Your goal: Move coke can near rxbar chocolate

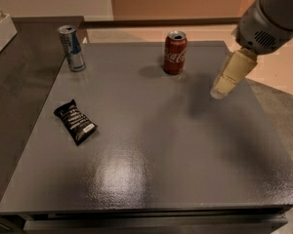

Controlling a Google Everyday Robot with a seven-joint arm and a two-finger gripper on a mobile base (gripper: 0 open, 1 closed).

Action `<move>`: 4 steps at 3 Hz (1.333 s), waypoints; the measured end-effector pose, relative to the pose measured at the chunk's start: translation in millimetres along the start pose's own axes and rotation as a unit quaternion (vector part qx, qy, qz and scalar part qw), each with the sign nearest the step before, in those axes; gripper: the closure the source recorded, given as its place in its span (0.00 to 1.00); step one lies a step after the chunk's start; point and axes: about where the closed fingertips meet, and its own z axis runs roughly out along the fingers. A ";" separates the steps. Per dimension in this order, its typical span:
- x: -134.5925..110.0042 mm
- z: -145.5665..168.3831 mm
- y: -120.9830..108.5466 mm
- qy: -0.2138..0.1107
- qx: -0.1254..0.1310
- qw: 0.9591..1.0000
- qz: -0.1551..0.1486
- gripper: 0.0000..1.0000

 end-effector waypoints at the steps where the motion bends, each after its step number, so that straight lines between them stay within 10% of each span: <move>1: -29.4 29.5 -33.0 -0.034 0.014 0.999 0.039 0.00; 4: -106.7 103.3 -101.7 -0.110 0.016 0.987 0.113 0.00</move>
Offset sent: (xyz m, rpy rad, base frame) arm 0.1524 0.0584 -0.0201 0.2525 -0.0889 -0.1638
